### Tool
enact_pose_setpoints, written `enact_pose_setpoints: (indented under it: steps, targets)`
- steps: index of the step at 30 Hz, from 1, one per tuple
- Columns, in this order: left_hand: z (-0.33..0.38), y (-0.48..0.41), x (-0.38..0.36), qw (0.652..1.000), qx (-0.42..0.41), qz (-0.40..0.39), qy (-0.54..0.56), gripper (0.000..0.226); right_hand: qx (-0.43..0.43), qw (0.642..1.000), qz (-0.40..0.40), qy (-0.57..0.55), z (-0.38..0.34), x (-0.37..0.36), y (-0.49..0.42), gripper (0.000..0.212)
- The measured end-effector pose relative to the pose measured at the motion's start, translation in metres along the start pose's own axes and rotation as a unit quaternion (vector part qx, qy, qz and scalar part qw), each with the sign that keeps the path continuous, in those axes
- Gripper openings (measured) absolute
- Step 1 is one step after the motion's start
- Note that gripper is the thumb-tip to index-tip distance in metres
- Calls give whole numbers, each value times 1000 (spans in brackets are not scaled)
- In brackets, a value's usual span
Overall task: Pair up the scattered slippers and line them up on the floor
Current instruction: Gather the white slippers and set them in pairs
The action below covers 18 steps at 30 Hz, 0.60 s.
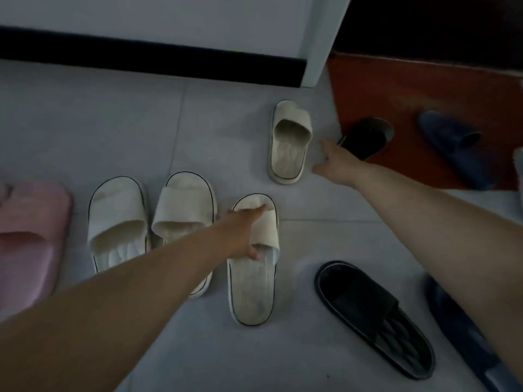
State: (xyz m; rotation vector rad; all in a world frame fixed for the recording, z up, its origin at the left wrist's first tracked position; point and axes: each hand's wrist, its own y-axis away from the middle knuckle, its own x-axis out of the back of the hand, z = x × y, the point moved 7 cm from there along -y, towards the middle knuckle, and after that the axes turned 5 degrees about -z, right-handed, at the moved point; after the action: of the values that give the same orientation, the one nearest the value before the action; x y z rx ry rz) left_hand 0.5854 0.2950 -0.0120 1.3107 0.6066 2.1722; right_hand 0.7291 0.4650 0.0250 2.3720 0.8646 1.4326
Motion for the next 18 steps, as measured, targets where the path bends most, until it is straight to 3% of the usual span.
enact_pose_setpoints:
  steps: [8, 13, 16, 18]
  targets:
    - [-23, -2, -9, 969, 198, 108, 100, 97, 43, 997, 17, 55, 0, 24, -122, 87]
    - [-18, 18, -11, 930, 295, 166, 143, 78, 117, 987, 32, 106, 12, 12, -135, 50]
    - [-3, 20, -9, 918, 341, 171, 112, 58, 118, 992, 26, 34, 27, 1, -111, 49]
    - [-5, 19, -10, 885, 367, 192, 211, 41, 123, 992, 31, -5, 35, -12, -81, 47]
